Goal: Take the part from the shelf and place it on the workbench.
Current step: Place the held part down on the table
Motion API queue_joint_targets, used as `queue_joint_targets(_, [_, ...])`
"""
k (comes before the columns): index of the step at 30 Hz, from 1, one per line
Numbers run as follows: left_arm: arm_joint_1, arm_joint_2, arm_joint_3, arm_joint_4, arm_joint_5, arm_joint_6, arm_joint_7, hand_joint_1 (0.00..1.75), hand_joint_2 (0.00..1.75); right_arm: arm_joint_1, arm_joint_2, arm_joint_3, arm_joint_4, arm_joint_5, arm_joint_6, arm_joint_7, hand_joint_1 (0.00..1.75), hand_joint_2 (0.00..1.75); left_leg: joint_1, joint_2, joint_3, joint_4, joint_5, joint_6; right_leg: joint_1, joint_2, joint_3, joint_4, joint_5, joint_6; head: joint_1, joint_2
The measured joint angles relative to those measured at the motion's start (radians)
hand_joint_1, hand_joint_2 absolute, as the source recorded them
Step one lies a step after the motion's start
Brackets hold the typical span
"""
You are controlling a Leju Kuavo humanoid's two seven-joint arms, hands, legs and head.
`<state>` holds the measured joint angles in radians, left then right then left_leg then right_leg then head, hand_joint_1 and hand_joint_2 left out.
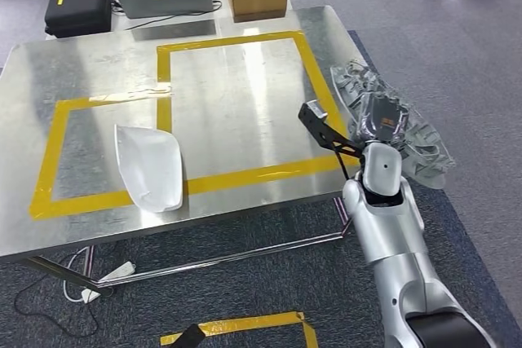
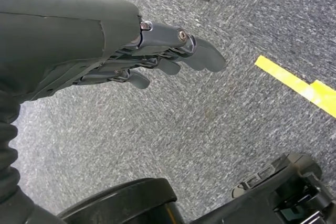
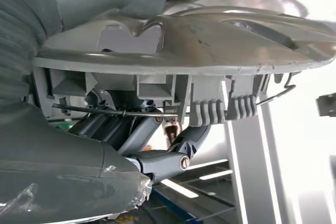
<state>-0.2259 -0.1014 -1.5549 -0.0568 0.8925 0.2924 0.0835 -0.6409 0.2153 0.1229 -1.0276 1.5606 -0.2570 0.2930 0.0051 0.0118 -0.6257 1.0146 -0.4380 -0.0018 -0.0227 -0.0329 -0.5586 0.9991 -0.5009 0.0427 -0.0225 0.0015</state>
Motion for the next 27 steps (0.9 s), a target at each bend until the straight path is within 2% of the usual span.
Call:
queue_joint_targets(7, [-0.006, -0.001, 0.000, 0.000, -0.001, -0.003, 0.014, 0.00, 1.75, -0.068, 0.048, 0.134, 0.143, 0.000, -0.008, -0.007, 1.75, 1.75, 0.000, 0.000, 0.000, 0.000, 0.000, 0.000, 0.000, -0.001, 0.000, 0.000, 0.000, 0.000, 0.000, 0.000])
queue_joint_targets(17, [-0.013, 0.000, 0.000, 0.000, -0.025, -0.006, 0.021, 0.00, 1.75, -0.122, 0.092, 0.250, 0.328, 0.000, -0.039, 0.013, 1.75, 1.75, 0.000, 0.000, 0.000, 0.000, 0.000, 0.000, 0.000, -0.002, 0.001, 0.000, 0.000, -0.001, 0.000, 0.000])
queue_joint_targets(27, [-0.015, 0.000, 0.000, 0.000, -0.027, -0.008, 0.024, 0.00, 1.75, -0.143, 0.099, 0.297, 0.396, 0.000, -0.040, 0.019, 1.75, 1.75, 0.000, -0.001, 0.000, 0.000, 0.000, 0.000, 0.000, -0.002, 0.001, 0.000, 0.000, -0.001, 0.000, 0.000])
